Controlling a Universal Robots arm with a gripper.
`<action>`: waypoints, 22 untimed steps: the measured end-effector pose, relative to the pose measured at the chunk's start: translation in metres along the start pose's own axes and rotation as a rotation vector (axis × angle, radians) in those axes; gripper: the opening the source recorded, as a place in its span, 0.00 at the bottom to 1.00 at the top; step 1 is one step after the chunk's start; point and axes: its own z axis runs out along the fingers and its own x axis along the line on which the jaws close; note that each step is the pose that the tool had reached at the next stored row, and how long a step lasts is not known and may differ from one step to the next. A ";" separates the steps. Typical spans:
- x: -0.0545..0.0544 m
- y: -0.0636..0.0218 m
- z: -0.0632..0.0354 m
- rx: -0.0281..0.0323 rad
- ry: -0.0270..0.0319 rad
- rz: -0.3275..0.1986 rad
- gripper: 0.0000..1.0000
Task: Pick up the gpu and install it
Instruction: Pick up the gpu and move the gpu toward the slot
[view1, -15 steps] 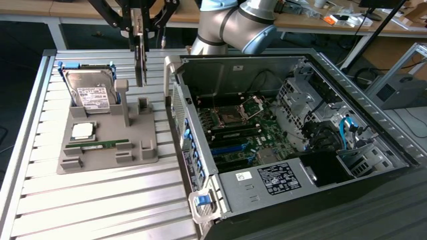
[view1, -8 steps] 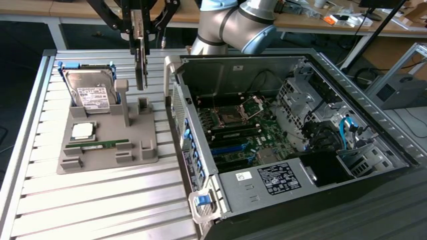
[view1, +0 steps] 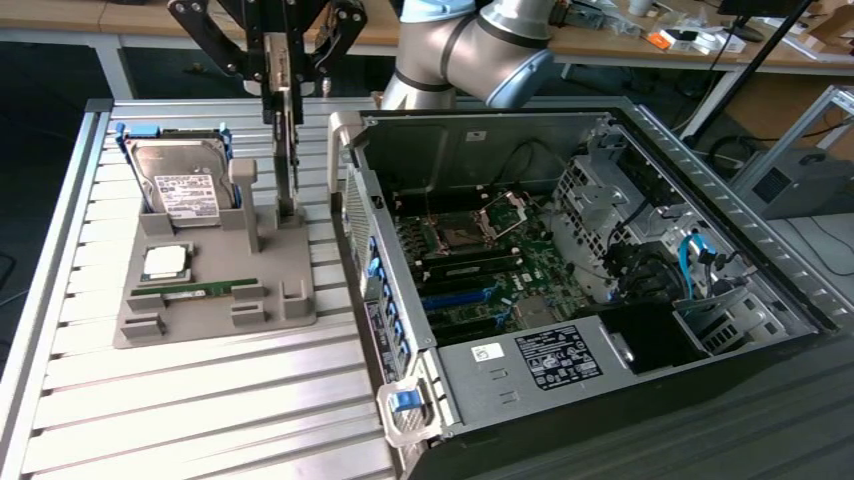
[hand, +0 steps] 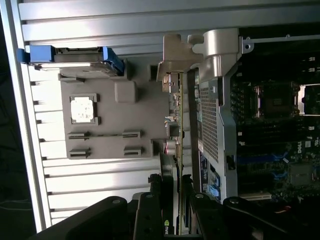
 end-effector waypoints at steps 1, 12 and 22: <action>0.000 -0.0008 0.0001 0.0000 0.0000 0.000 0.27; -0.010 -0.0100 0.0008 0.0000 0.0001 0.000 0.27; -0.014 -0.0121 0.0012 0.0000 0.0000 0.000 0.27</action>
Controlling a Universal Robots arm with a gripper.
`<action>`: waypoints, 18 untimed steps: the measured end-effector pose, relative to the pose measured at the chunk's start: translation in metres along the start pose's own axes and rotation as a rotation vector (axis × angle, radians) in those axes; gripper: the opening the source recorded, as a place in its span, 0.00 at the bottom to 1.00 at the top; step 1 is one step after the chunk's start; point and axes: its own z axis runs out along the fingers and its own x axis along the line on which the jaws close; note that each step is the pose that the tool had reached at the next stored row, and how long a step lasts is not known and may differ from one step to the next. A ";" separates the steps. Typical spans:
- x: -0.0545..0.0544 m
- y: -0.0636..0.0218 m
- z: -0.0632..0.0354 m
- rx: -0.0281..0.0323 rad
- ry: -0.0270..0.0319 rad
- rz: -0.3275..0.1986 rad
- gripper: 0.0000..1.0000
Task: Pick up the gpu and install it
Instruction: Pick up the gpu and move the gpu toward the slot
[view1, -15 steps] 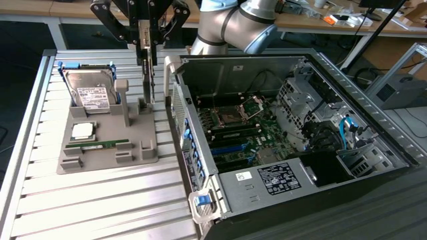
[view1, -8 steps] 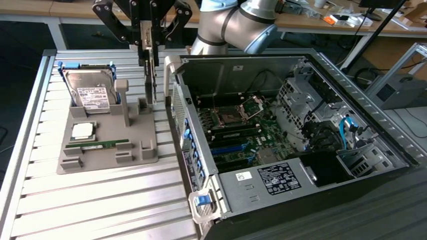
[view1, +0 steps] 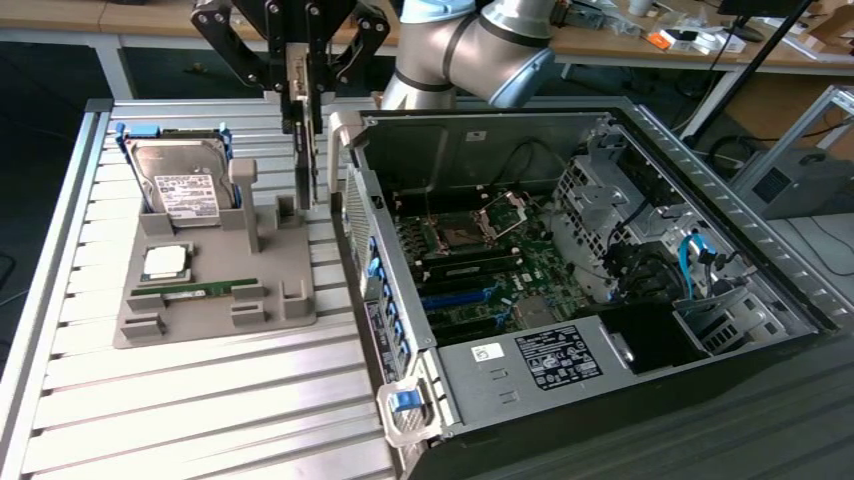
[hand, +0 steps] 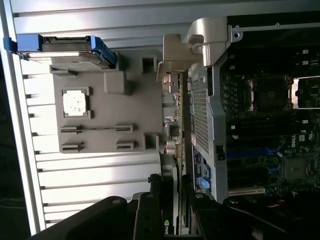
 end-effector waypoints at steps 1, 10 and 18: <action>0.000 -0.0002 0.0000 0.0000 0.0000 0.000 0.27; -0.004 -0.0014 0.0002 0.0001 0.0000 0.000 0.27; -0.007 -0.0026 0.0004 0.0001 0.0001 0.000 0.27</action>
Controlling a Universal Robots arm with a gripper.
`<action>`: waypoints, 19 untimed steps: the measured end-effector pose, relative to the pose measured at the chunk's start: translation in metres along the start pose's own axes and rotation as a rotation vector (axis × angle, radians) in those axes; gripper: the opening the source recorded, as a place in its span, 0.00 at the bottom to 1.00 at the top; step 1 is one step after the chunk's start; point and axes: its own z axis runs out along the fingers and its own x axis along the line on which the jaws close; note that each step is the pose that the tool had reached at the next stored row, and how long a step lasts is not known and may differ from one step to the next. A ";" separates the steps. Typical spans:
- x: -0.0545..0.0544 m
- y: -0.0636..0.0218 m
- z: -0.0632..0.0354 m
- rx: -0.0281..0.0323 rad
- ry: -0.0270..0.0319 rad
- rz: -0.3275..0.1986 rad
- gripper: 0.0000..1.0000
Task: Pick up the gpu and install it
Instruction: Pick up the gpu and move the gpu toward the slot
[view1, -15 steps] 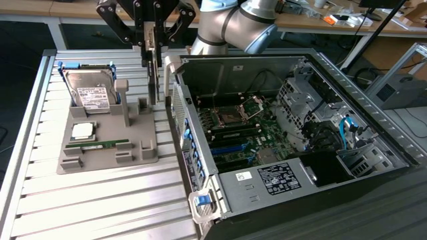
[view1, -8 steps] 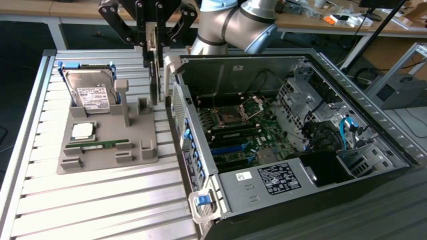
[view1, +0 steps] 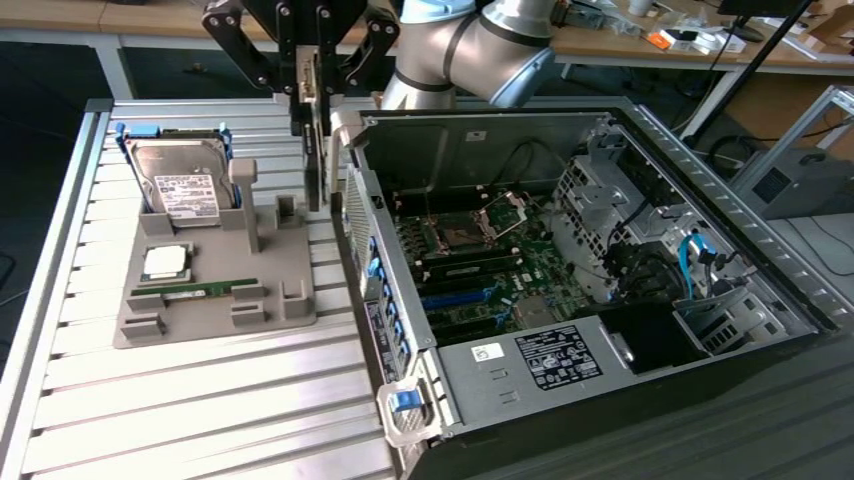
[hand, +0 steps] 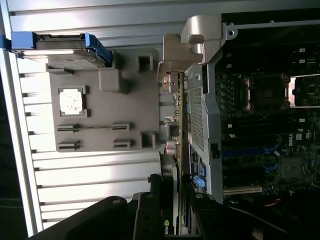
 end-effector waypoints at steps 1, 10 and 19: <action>0.000 -0.0001 0.0001 0.0000 -0.0001 0.000 0.27; -0.005 -0.0005 0.0004 0.0006 -0.0001 0.000 0.27; -0.009 -0.0009 0.0012 0.0008 -0.0001 0.000 0.27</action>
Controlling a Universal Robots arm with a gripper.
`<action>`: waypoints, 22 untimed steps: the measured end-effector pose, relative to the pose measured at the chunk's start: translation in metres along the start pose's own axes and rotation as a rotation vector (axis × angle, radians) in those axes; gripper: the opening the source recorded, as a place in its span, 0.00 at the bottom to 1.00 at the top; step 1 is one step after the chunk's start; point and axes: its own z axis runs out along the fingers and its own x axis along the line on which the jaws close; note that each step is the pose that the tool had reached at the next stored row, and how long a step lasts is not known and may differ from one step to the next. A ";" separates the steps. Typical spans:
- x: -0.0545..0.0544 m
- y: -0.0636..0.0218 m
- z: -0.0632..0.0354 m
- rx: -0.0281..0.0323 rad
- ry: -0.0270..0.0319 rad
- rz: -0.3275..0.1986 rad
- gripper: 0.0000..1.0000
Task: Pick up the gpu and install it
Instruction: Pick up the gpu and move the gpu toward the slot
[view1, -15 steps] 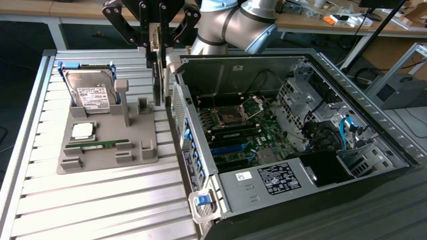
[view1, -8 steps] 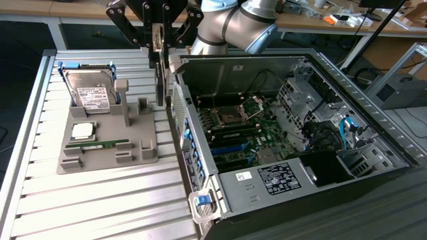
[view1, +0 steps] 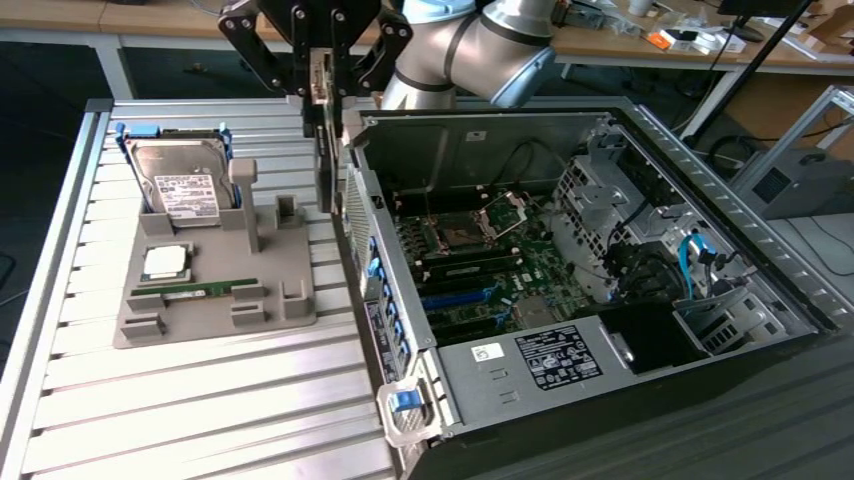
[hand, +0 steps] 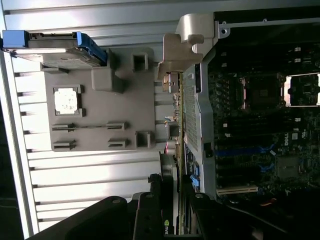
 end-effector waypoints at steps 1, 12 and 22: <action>0.000 0.0000 0.0001 0.0000 -0.0001 0.000 0.27; -0.005 -0.0006 0.0014 0.0000 0.0000 0.000 0.27; -0.010 -0.0010 0.0043 0.0000 0.0000 0.000 0.27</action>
